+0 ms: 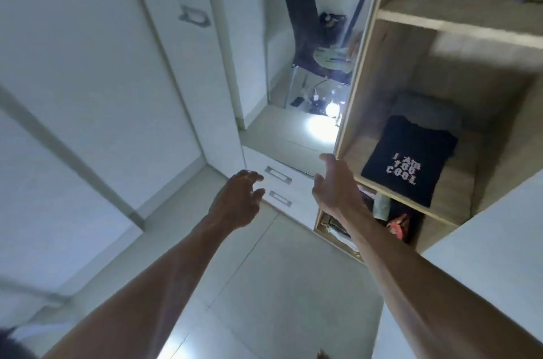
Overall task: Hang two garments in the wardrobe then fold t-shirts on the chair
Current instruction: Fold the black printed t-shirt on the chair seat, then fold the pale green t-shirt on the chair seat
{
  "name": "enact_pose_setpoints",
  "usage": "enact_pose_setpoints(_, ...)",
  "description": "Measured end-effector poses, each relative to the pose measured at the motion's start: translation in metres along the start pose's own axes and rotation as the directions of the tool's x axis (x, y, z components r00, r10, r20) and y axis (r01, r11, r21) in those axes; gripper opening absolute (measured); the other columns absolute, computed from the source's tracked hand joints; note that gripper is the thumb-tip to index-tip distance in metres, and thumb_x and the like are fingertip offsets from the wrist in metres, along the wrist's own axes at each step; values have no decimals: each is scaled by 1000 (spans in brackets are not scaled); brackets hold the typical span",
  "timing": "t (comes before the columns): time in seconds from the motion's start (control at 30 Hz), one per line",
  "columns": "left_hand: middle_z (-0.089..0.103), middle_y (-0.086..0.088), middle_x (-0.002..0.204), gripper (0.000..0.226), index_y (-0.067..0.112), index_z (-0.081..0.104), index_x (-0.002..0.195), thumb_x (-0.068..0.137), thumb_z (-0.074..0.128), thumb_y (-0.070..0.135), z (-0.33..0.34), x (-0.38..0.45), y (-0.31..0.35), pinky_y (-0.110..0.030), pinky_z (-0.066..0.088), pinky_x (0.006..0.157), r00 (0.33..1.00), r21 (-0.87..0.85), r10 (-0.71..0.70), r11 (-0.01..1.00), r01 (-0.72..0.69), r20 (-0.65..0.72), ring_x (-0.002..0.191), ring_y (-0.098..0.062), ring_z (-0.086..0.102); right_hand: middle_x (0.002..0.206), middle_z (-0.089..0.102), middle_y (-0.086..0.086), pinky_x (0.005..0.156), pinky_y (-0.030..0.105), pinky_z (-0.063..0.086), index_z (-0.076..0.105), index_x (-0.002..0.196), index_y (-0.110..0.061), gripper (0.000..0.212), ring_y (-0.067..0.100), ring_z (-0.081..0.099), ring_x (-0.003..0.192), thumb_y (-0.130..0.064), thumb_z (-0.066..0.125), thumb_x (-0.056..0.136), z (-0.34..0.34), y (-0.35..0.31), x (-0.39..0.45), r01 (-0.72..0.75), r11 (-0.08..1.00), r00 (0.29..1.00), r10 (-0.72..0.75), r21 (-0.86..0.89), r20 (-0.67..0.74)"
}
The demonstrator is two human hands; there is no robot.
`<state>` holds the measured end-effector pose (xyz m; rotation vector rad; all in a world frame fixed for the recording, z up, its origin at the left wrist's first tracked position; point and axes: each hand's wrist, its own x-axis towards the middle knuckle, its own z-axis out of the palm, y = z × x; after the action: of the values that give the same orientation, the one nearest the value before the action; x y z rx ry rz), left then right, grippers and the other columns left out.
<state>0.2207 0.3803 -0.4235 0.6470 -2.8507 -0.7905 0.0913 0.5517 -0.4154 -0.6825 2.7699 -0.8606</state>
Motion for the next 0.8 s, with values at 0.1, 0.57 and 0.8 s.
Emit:
enact_pose_setpoints(0.1, 57, -1, 137, 34, 17, 61, 131, 97, 60, 25, -69, -84, -29, -30, 41, 107, 987, -10, -136, 991, 136, -86, 124, -21, 56, 129, 56, 12, 97, 43, 50, 42, 141, -19, 46, 29, 57, 117, -16, 54, 97, -3, -84, -57, 119, 993, 990, -117, -10, 82)
enact_pose_setpoints(0.57, 65, -7, 124, 31, 14, 63, 126, 97, 59, 24, -189, -437, -131, -30, 48, 99, 641, -162, -718, 691, 705, -271, 111, -21, 63, 128, 60, 4, 100, 39, 49, 51, 134, -27, 41, 26, 59, 119, -22, 57, 94, 99, -327, -253, 630, 761, 632, -619, 156, 467)
enact_pose_setpoints(0.8, 67, -9, 120, 26, 8, 65, 117, 96, 58, 22, -191, -592, -168, -35, 52, 93, 385, -254, -890, 442, 860, -246, 106, -25, 63, 123, 67, 2, 96, 35, 52, 55, 132, -24, 40, 22, 62, 112, -20, 56, 92, 175, -375, -367, 763, 607, 311, -645, 222, 698)
